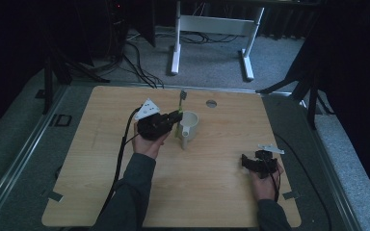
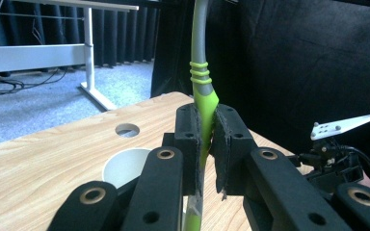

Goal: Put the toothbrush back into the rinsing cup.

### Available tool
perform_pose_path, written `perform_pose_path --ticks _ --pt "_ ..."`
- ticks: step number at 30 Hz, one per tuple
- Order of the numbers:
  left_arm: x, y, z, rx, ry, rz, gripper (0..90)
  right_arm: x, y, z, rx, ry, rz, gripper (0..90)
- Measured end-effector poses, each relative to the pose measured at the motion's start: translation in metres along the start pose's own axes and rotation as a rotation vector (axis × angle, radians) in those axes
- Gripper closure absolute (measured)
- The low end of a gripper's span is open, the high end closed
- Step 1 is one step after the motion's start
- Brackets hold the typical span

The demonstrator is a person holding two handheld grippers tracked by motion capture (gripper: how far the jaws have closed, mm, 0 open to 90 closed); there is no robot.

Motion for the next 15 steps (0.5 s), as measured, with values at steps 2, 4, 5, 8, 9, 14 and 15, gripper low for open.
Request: perform_pose_path --ticks 2,4,5,8,9,14,15 --pt "0.0002 -0.0006 0.0 0.001 0.0 0.0 81.7 0.0 0.0 0.0 0.0 0.0 0.0 18.1" --pt "0.0006 -0.001 -0.0005 0.007 -0.001 0.002 81.6 0.0 0.0001 0.0 -0.001 0.0 0.0 18.1" --pt "0.0009 -0.0012 -0.0008 0.01 -0.001 0.003 81.6 0.0 0.0 0.0 0.0 0.0 0.0 18.1" --pt "0.0018 -0.0016 -0.0015 0.02 -0.001 0.006 81.6 0.0 0.0 0.0 0.0 0.0 0.0 18.1" --pt "0.0021 -0.002 -0.0014 0.021 -0.003 0.008 81.6 0.0 0.0 0.0 0.0 0.0 0.0 18.1" --pt "0.0024 -0.0038 -0.0009 0.022 -0.003 0.008 81.6 0.0 0.0 0.0 0.0 0.0 0.0 18.1" --pt "0.0022 -0.0039 -0.0008 0.022 -0.003 0.008 81.6 0.0 0.0001 0.0 0.0 0.0 0.0 18.1"
Point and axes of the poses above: each handheld gripper's, and its own axes: y roughly backward along the jaws, z roughly out of its underside, x roughly to its right, the point moved 8 cm from there along -y, roughly forward along the jaws
